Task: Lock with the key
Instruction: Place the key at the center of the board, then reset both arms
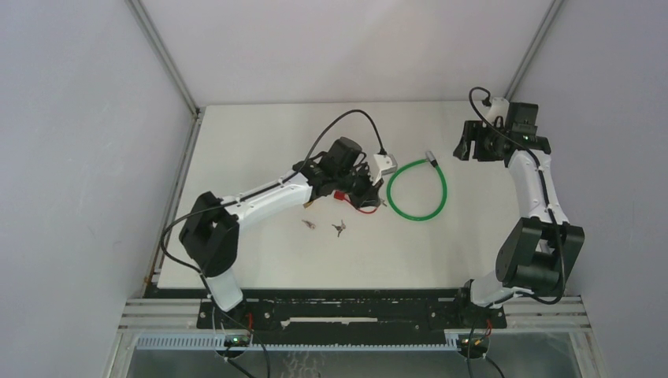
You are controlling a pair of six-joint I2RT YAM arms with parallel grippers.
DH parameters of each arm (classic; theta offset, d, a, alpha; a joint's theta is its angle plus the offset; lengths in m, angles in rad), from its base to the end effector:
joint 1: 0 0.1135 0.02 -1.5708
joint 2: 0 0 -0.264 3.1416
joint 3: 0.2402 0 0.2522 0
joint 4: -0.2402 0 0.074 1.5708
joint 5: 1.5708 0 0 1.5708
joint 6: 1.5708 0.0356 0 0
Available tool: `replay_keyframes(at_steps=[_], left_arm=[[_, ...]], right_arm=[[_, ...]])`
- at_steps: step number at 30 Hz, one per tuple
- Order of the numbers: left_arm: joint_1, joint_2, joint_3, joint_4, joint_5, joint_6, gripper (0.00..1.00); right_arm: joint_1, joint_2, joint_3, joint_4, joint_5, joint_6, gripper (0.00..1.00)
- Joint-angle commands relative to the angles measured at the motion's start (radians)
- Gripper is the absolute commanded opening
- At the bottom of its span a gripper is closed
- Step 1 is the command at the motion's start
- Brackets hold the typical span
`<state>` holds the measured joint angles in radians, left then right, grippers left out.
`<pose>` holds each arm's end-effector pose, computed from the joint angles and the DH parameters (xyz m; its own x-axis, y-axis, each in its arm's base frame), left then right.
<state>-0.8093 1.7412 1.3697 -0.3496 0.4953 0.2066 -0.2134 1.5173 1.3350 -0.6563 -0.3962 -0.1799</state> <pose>0.2595 -0.2968 0.2711 -0.2647 0.5392 -0.7995 0.9578 0.2432 -0.1531 0.3245 -0.0563 0.3123 -0.7050 -0.0161 -0.7091 -0.1859 0.9690 0.1628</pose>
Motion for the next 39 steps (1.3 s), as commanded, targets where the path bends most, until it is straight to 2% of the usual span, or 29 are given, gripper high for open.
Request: replay_keyframes(at_steps=[1, 14, 26, 31, 39], left_arm=[[-0.023, 0.032, 0.023, 0.04, -0.015, -0.02, 0.11], [-0.102, 0.188, 0.12, 0.054, -0.087, 0.004, 0.14], [-0.169, 0.349, 0.233, -0.014, -0.15, 0.025, 0.18], [-0.169, 0.314, 0.218, -0.021, -0.172, 0.047, 0.2], [-0.164, 0.149, 0.139, -0.027, -0.289, 0.133, 0.32]], right_arm=[[-0.023, -0.068, -0.015, 0.067, -0.04, 0.034, 0.76], [-0.03, -0.083, -0.04, 0.078, -0.065, 0.034, 0.76], [-0.035, -0.074, -0.048, 0.077, -0.106, 0.037, 0.76], [-0.038, -0.077, -0.056, 0.086, -0.105, 0.037, 0.76], [-0.038, -0.092, -0.056, 0.092, -0.063, 0.027, 0.77]])
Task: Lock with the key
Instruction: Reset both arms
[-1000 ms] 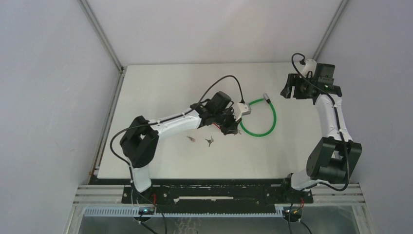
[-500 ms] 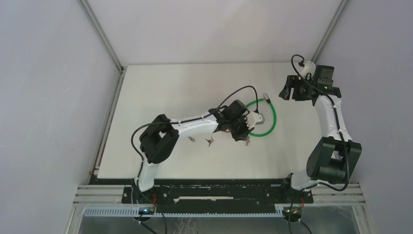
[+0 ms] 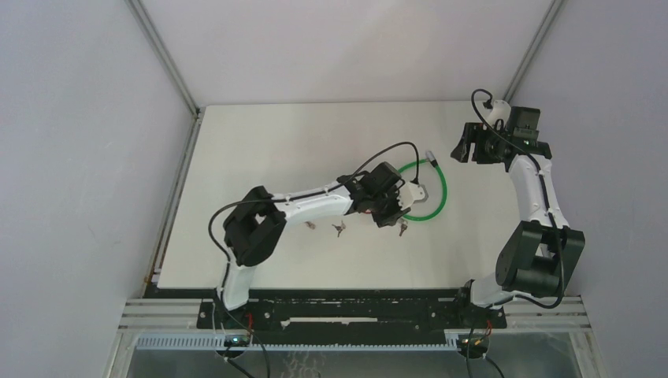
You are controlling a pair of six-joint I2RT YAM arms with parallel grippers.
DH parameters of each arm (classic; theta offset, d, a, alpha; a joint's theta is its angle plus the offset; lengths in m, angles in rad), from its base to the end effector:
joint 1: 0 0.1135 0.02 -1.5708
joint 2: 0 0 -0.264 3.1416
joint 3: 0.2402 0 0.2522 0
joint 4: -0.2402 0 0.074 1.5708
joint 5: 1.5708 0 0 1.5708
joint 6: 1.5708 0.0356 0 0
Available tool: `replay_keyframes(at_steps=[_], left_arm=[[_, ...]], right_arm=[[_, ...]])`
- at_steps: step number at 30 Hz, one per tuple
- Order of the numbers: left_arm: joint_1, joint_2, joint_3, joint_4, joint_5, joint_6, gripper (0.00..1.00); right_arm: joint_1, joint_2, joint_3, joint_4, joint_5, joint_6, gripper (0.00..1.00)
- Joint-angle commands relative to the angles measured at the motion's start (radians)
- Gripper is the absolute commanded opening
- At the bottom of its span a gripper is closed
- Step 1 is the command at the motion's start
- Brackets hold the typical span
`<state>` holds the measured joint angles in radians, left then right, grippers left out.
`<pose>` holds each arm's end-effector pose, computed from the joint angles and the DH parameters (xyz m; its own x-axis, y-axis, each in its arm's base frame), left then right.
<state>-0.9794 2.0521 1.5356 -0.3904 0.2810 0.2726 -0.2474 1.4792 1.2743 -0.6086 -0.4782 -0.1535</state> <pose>0.2435 -0.3803 0.1935 -0.1825 0.7357 -0.6522 0.9781 0.2032 -0.0445 0.3147 -0.0626 0.3086 -0.6827 0.0324 -0.7300 -0.1958 0.9544 0.2254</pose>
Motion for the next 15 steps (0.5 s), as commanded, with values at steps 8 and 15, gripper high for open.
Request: replay_keyframes(at_steps=[8, 15], left_arm=[[0.055, -0.322, -0.08, 0.019, -0.245, 0.091, 0.4], [0.129, -0.445, -0.148, 0.084, -0.37, 0.067, 0.54]], right_arm=[[0.007, -0.1, 0.004, 0.052, 0.075, -0.017, 0.79], [0.083, -0.174, -0.039, 0.101, 0.188, -0.055, 1.0]])
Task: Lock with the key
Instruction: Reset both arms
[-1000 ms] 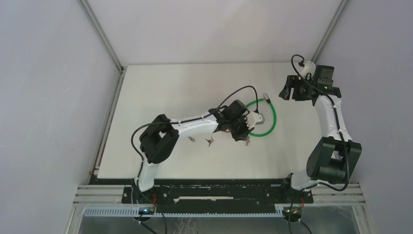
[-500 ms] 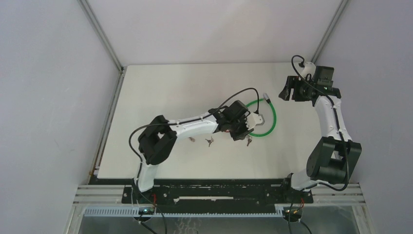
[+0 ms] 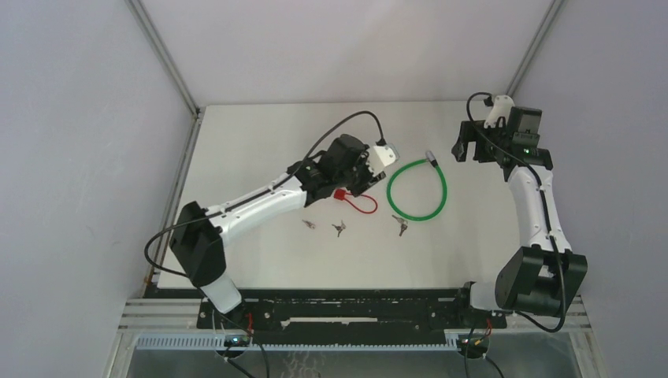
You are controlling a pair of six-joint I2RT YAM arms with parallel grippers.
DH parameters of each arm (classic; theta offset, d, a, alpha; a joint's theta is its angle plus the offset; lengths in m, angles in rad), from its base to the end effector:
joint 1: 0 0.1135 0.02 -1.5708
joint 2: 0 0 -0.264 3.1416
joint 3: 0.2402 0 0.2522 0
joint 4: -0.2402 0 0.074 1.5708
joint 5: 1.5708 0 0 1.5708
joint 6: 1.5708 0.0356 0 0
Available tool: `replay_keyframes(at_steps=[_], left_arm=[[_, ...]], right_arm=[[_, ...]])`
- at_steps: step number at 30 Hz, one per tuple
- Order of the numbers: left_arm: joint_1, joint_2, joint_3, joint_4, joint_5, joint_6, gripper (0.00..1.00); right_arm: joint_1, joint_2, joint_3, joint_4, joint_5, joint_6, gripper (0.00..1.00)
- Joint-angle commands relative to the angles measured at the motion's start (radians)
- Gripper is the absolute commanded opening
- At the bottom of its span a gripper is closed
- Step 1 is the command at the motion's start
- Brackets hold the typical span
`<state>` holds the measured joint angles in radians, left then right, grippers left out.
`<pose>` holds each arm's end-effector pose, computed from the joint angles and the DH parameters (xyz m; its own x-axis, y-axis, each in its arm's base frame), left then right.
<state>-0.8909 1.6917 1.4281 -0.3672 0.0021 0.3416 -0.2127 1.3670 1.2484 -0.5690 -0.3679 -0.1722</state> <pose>0.2467 -0.3053 0.3050 -0.0885 0.6423 -0.7613 0.8579 0.4375 0.2694 0.2957 -0.0508 0.3346 -0.5984 -0.0343 -0.8005 -0.1799 0.9793 0.0925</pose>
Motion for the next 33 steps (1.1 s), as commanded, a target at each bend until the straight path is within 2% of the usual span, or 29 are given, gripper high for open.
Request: replay_keyframes(at_steps=[1, 9, 17, 21, 25, 33], left_arm=[[0.054, -0.097, -0.048, 0.065, -0.091, -0.011, 0.56], [0.173, -0.166, -0.077, 0.076, -0.074, -0.081, 0.69], [0.319, -0.286, -0.142, 0.146, -0.067, -0.154, 1.0], [0.372, -0.345, -0.183, 0.183, -0.078, -0.153, 1.0], [0.415, -0.396, -0.212, 0.187, -0.097, -0.156, 1.0], [0.597, -0.529, -0.277, 0.176, -0.092, -0.245, 1.0]], right_arm=[[0.061, -0.067, -0.014, 0.061, 0.092, -0.045, 1.0], [0.081, -0.106, -0.014, 0.068, 0.14, -0.049, 1.0], [0.017, -0.159, -0.048, 0.055, 0.077, 0.0, 1.0], [-0.012, -0.167, -0.047, 0.048, 0.082, 0.026, 1.0], [-0.044, -0.195, -0.047, 0.058, 0.015, 0.055, 1.0], [-0.102, -0.259, -0.047, 0.097, -0.101, 0.187, 1.0]])
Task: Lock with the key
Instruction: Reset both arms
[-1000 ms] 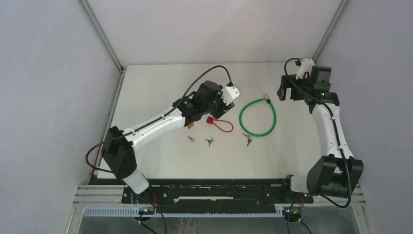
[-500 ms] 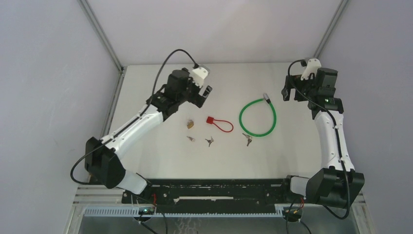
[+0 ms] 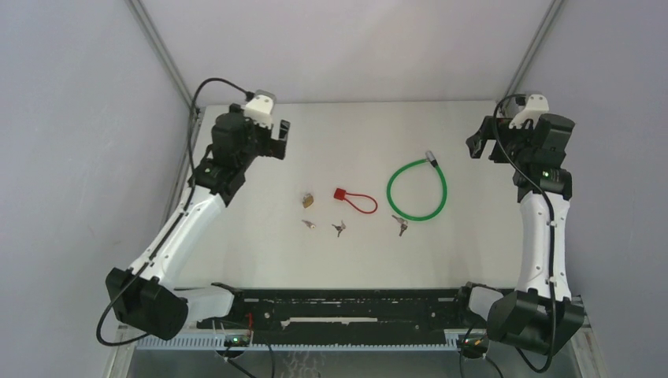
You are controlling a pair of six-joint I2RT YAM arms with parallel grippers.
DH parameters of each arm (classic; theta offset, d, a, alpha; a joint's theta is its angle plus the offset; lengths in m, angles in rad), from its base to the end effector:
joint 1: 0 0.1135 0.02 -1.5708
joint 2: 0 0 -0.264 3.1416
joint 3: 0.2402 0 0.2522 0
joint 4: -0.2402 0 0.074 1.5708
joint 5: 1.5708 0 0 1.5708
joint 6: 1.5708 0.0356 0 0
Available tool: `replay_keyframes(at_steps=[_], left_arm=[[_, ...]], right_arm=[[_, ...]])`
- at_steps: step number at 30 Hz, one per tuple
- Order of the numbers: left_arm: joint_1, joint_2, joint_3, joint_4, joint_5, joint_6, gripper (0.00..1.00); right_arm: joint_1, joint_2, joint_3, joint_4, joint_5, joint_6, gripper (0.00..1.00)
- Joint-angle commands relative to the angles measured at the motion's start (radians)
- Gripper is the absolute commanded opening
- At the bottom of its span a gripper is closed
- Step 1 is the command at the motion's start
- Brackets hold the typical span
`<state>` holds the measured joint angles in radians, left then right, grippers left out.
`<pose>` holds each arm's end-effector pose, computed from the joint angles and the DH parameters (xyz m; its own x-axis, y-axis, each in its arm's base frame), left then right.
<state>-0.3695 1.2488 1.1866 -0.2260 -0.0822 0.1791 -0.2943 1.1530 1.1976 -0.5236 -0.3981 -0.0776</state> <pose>0.2711 -0.1019 0.3775 -0.2098 0.2716 -0.9393 0.3292 0.9242 0.1938 0.2430 -0.0592 0.3764 -0.4349 0.0572 -0.8986 -0.0959 0.9894 0.1093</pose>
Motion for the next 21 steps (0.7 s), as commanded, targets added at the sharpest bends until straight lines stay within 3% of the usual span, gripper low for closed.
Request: replay_keyframes(at_steps=[1, 9, 17, 21], left_arm=[[0.099, -0.103, -0.048, 0.033, -0.006, -0.1, 1.0], [0.187, -0.238, -0.183, 0.053, 0.011, -0.115, 1.0], [0.225, -0.319, -0.232, 0.024, -0.013, -0.056, 1.0], [0.226, -0.33, -0.208, -0.024, 0.001, -0.047, 1.0]], right_arm=[[-0.023, -0.05, 0.003, 0.046, -0.074, 0.096, 1.0], [-0.006, -0.067, 0.003, 0.027, -0.142, 0.044, 1.0], [0.25, -0.078, -0.006, 0.053, 0.174, -0.06, 1.0], [0.266, -0.135, -0.099, 0.116, 0.169, -0.058, 1.0]])
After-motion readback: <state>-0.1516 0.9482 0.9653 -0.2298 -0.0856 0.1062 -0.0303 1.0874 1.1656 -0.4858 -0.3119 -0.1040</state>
